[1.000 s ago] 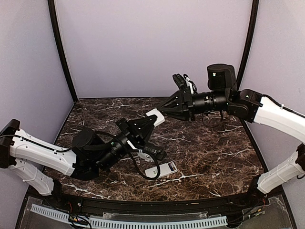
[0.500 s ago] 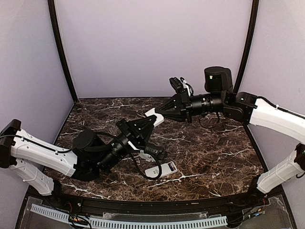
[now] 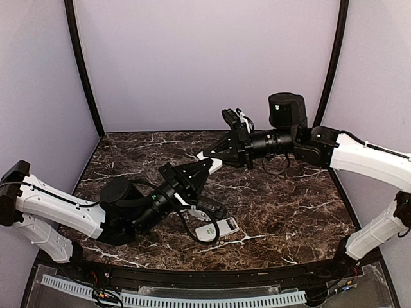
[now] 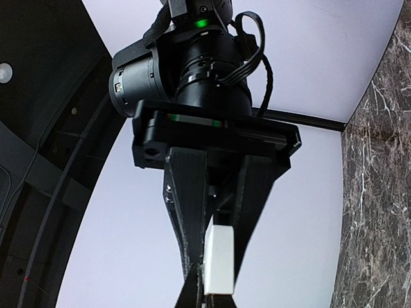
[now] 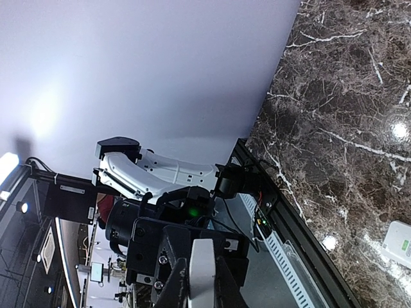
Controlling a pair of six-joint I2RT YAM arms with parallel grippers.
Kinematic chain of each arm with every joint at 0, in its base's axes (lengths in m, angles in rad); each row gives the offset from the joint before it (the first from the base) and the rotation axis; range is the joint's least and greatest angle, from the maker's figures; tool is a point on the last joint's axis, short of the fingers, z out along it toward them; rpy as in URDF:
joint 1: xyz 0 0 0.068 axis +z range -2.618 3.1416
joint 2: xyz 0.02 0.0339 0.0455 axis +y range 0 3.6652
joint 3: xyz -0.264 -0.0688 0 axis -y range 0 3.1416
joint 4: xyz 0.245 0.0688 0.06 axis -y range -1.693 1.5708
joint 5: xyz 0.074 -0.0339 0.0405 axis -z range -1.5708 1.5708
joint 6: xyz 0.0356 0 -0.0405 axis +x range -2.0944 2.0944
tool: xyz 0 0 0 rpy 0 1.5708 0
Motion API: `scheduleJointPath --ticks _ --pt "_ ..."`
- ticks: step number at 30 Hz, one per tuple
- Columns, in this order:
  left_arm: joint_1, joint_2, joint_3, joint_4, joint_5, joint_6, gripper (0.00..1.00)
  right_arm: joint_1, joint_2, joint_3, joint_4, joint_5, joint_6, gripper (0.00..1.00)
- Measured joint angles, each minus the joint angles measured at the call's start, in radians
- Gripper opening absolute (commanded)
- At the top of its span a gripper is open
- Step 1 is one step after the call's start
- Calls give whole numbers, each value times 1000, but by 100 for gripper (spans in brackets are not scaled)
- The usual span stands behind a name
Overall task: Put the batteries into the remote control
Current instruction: Pass from the left arm to the right
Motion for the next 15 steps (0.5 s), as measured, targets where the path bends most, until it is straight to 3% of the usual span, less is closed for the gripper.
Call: scheduleJointPath --ticks 4,10,12,15 --pt "0 2 -5 -5 -1 14 0 0 1 3 -6 2 18 0" --pt "0 2 -5 -3 -1 16 0 0 0 3 -5 1 30 0" --pt "0 2 -5 -2 -1 16 8 0 -2 3 -5 2 33 0" --pt "0 3 -5 -3 -3 16 39 2 -5 3 -3 2 29 0"
